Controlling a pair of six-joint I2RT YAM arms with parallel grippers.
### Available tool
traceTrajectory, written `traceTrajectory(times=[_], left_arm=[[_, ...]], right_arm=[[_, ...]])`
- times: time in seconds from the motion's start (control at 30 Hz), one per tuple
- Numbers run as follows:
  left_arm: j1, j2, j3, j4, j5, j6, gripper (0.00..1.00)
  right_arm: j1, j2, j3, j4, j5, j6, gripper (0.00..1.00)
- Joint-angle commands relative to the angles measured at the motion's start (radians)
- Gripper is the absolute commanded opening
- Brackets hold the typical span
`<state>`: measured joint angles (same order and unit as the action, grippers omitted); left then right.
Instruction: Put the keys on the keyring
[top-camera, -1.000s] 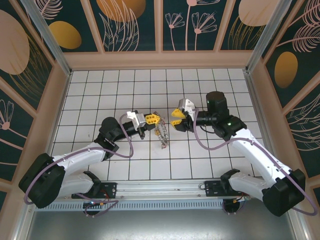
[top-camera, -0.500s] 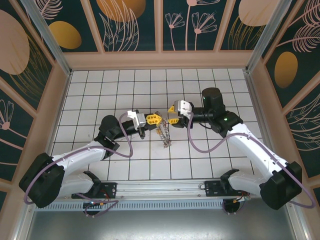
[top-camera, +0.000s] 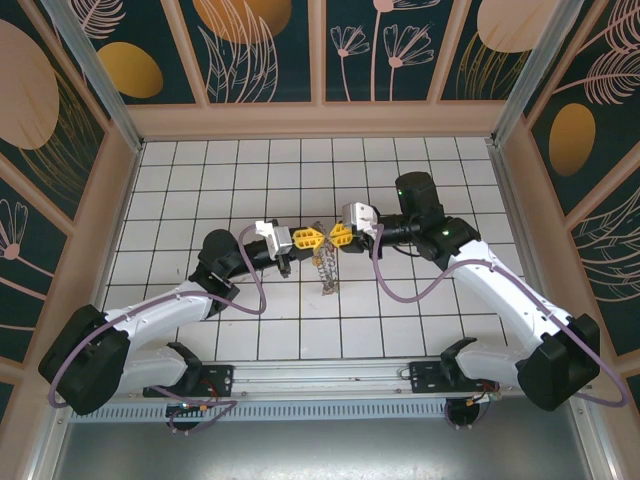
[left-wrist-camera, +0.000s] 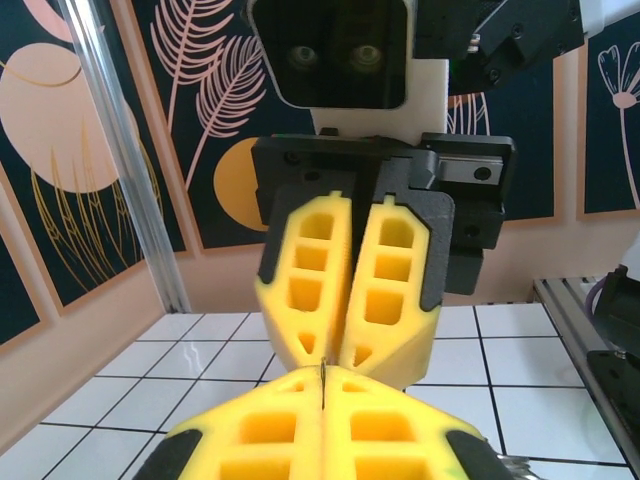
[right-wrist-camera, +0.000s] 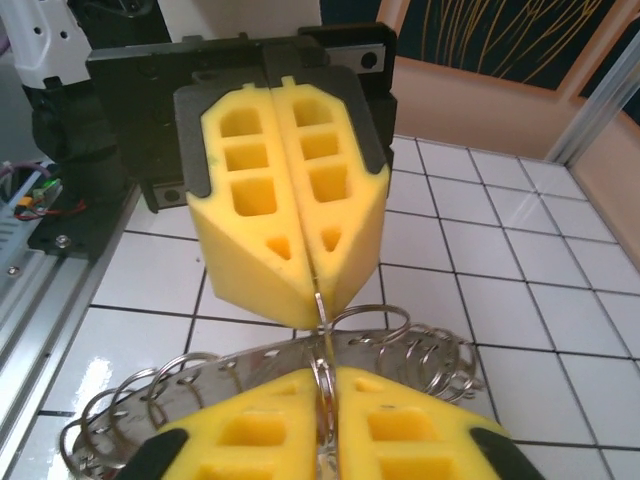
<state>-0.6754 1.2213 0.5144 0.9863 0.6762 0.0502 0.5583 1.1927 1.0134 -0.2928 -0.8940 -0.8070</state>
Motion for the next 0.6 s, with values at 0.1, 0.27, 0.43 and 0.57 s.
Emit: traceTrajectory(times=[0.1,0.27,0.43,0.57], left_arm=[[-0.006,-0.015,0.027,0.025,0.006,0.005,0.0],[-0.005,-0.026,0.03,-0.036,-0.002,0.054,0.0],[-0.006,-0.038,0.049,-0.146,0.0,0.145,0.0],[-0.005,-0.046,0.063,-0.228,0.007,0.231,0.0]], right_arm=[[0.005,-0.007,0.03,-0.05,-0.042,-0.009,0.0],[-0.003,-0.017,0.034,-0.071,-0.067,0.021,0.0],[-0.004,-0.043,0.022,-0.057,-0.072,0.059,0.0],[-0.005,-0.052,0.018,-0.043,-0.096,0.093,0.0]])
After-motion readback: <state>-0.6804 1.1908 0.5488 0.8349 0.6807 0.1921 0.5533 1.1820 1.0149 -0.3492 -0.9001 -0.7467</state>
